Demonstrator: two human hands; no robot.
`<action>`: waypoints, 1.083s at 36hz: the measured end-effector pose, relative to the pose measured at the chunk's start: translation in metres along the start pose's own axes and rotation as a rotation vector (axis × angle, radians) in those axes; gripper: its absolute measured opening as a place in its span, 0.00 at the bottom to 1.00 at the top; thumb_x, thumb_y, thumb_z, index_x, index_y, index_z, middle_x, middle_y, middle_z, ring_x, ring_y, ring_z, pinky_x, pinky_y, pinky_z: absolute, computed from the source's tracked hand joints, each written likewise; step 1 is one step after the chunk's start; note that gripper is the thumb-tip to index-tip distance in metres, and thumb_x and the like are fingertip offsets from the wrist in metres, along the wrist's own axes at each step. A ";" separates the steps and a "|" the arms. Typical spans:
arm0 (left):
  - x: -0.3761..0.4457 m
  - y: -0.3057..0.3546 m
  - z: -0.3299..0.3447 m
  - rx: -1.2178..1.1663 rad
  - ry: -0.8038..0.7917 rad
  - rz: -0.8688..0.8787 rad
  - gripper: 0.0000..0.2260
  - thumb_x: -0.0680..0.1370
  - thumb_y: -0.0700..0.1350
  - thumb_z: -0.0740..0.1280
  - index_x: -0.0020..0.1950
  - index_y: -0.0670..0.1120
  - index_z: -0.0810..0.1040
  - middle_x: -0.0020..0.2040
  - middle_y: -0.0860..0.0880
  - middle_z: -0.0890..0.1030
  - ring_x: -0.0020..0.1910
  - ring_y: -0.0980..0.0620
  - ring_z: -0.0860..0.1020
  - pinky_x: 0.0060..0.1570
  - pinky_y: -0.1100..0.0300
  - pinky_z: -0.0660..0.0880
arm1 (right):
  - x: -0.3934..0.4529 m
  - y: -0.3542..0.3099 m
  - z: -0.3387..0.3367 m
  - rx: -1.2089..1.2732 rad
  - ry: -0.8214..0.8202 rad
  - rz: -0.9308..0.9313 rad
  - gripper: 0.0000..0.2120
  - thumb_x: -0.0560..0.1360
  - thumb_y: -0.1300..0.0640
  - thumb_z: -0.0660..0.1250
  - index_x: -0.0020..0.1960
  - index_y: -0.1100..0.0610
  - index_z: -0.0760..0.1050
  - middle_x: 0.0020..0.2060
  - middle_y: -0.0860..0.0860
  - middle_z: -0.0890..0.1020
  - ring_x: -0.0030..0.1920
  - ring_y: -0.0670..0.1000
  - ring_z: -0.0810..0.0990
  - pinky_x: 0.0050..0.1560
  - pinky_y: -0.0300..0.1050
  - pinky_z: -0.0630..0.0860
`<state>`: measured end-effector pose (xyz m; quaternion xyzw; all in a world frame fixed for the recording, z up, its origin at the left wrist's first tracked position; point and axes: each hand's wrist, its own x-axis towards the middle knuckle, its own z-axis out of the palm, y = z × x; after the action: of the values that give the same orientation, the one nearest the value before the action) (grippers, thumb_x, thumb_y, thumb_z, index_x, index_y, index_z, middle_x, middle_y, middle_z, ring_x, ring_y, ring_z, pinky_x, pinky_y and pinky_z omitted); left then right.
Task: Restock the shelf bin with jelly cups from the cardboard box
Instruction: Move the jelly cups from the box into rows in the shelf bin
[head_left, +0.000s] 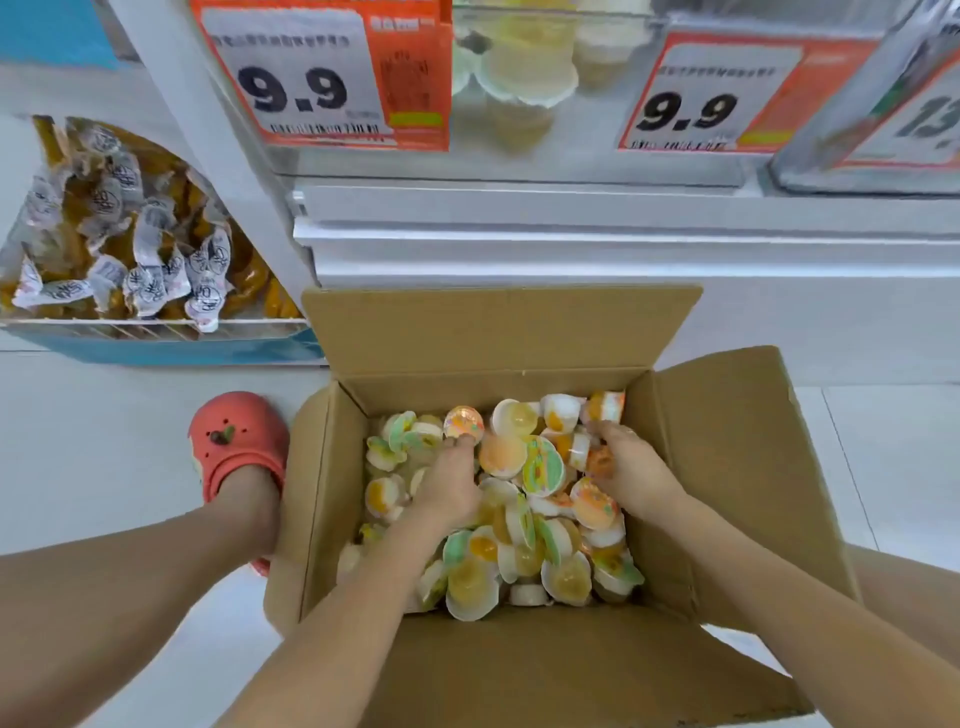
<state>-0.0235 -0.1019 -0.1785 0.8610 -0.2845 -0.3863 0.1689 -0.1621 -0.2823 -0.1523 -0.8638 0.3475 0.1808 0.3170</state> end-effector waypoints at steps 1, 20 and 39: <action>0.004 0.002 0.007 -0.045 0.008 -0.017 0.29 0.73 0.39 0.70 0.72 0.44 0.62 0.64 0.43 0.70 0.63 0.43 0.71 0.54 0.56 0.71 | 0.004 0.002 0.004 0.016 -0.011 -0.004 0.30 0.74 0.63 0.67 0.73 0.55 0.61 0.69 0.55 0.68 0.68 0.54 0.69 0.64 0.44 0.68; 0.004 0.018 0.005 -0.266 0.178 0.017 0.24 0.67 0.43 0.74 0.61 0.45 0.71 0.59 0.45 0.72 0.55 0.47 0.73 0.45 0.62 0.67 | 0.009 -0.025 0.008 0.062 0.193 0.197 0.24 0.67 0.49 0.74 0.58 0.59 0.74 0.53 0.56 0.77 0.54 0.56 0.76 0.46 0.51 0.77; -0.142 0.131 -0.204 -0.183 0.216 0.538 0.28 0.61 0.42 0.81 0.57 0.50 0.75 0.51 0.53 0.80 0.50 0.53 0.78 0.50 0.62 0.75 | -0.132 -0.136 -0.179 1.580 -0.435 0.095 0.40 0.50 0.56 0.82 0.60 0.62 0.74 0.54 0.63 0.80 0.46 0.58 0.83 0.49 0.47 0.81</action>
<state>0.0078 -0.1012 0.1007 0.7722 -0.4466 -0.2580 0.3712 -0.1396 -0.2630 0.1064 -0.3157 0.3393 0.0595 0.8841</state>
